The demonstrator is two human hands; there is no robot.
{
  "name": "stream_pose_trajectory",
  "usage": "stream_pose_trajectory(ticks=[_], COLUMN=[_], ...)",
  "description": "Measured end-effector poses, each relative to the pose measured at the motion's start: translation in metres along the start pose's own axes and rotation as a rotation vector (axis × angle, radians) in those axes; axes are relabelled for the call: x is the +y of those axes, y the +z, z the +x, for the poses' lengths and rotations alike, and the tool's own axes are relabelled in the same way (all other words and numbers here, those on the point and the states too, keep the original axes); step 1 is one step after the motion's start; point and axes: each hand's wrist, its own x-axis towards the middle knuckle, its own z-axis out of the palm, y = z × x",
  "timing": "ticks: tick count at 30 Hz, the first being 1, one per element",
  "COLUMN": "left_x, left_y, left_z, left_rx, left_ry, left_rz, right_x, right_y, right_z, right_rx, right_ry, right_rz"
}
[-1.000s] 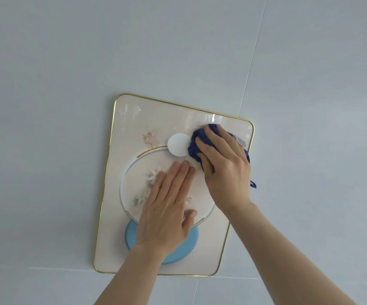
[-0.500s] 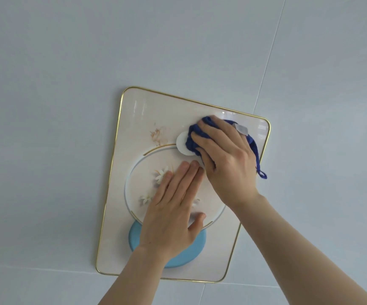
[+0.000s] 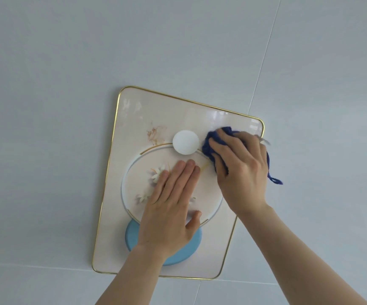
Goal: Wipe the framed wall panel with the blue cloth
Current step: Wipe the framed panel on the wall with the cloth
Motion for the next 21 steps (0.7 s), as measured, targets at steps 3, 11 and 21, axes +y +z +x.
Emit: stream_pose_trajectory(ticks=[3, 11, 21], left_x=[0.001, -0.001, -0.070], left_y=[-0.003, -0.032, -0.073], left_z=[-0.001, -0.004, 0.004], left_rx=[-0.020, -0.033, 0.091], left_ry=[0.007, -0.001, -0.218], left_rz=[0.017, -0.051, 0.070], right_x=[-0.001, -0.025, -0.079], right_y=[-0.010, -0.035, -0.009], right_z=[-0.026, -0.048, 0.021], right_rx=[-0.058, -0.189, -0.062], right_ry=[0.016, 0.305, 0.059], right_rz=[-0.007, 0.152, 0.267])
